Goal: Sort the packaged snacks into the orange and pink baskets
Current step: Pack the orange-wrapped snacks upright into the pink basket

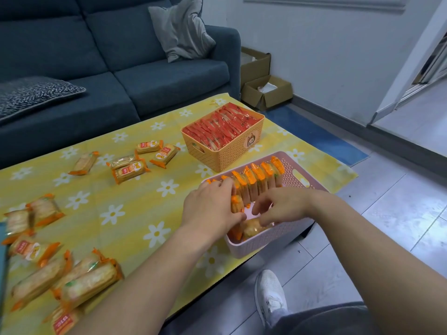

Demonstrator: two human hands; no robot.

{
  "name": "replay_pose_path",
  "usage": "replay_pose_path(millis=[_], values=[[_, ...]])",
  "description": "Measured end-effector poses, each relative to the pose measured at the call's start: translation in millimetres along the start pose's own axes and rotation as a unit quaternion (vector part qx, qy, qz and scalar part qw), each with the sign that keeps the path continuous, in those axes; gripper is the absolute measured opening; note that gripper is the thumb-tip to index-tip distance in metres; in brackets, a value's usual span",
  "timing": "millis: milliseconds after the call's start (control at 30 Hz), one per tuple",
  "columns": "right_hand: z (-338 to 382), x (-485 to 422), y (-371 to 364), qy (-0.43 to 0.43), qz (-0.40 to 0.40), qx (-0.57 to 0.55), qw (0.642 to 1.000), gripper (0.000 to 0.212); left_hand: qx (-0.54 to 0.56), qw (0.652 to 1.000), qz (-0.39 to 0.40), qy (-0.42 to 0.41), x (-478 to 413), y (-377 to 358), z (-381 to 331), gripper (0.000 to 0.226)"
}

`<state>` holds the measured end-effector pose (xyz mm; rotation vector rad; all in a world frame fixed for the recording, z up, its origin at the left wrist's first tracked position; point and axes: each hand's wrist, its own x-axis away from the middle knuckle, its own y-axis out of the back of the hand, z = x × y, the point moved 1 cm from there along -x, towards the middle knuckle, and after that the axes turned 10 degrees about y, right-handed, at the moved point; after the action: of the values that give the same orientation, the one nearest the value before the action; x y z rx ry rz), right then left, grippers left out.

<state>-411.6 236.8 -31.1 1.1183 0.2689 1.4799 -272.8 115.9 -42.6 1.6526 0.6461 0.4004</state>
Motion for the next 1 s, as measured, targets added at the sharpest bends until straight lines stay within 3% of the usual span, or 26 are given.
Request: replay_pose_path(millis=[133, 267, 433, 567, 700, 833, 1000], values=[[5, -14, -10, -0.01, 0.001, 0.078, 0.997, 0.054, -0.033, 0.999, -0.019, 0.001, 1, -9, -5, 0.054], [6, -30, -17, -0.033, 0.028, 0.134, 0.99, 0.042, -0.023, 1.0, -0.004, 0.012, 0, -10, -1, 0.062], [3, -35, -19, -0.051, 0.021, 0.122, 0.991, 0.038, 0.019, 1.0, 0.004, 0.002, 1, -6, 0, 0.052], [-2, -32, -15, -0.046, 0.02, 0.11, 0.993, 0.029, -0.01, 1.0, -0.018, 0.009, 2, -5, -2, 0.051], [-14, -19, -3, -0.029, -0.053, 0.062, 0.996, 0.024, -0.047, 0.998, -0.035, 0.029, 4, -12, -6, 0.054], [-22, -7, 4, 0.001, -0.184, -0.035, 0.982, 0.026, -0.064, 0.996, -0.025, 0.052, 2, -14, -8, 0.055], [-5, -20, -10, 0.015, -0.254, 0.004, 0.967, 0.041, -0.082, 0.995, -0.015, 0.059, -2, -14, -14, 0.06]])
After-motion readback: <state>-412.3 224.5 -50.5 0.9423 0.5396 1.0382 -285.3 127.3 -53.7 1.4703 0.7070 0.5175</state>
